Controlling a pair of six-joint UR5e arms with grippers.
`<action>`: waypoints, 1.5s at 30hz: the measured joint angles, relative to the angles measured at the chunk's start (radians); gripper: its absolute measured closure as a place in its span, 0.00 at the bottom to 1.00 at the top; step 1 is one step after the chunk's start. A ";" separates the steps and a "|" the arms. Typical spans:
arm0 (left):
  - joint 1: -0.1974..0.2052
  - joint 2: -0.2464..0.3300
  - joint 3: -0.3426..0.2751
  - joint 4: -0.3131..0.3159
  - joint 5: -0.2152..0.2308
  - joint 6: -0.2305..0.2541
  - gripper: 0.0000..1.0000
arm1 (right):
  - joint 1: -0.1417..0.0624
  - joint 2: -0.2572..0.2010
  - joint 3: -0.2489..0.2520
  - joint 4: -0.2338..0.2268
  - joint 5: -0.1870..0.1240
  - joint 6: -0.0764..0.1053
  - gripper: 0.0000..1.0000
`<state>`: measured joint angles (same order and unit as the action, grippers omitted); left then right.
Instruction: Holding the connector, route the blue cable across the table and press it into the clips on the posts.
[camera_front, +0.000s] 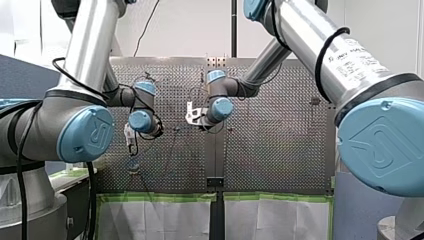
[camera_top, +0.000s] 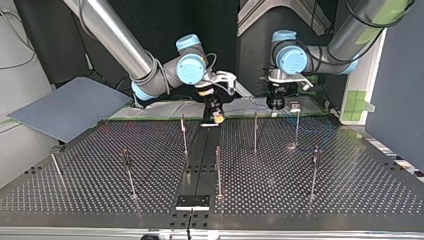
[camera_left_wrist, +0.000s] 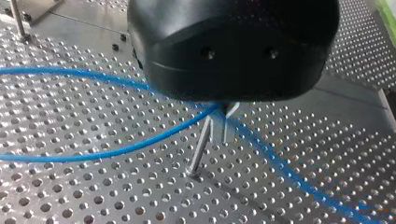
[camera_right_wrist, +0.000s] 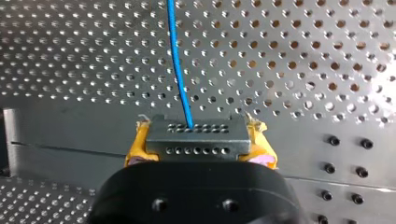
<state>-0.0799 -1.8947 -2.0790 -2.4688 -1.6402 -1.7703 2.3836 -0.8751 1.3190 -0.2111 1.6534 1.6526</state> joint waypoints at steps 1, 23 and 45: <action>0.001 -0.004 0.004 0.003 0.000 -0.002 1.00 | -0.003 0.000 0.000 -0.009 -0.003 0.005 1.00; 0.005 -0.012 0.016 0.020 0.029 -0.050 1.00 | -0.023 0.057 0.000 -0.055 -0.034 0.029 1.00; 0.042 -0.121 0.107 0.045 0.046 -0.072 1.00 | -0.072 0.064 0.000 -0.058 -0.037 0.033 1.00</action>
<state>-0.0377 -2.0153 -1.9720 -2.4235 -1.5943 -1.8420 2.3114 -0.8109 1.3186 -0.2690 1.6168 1.6860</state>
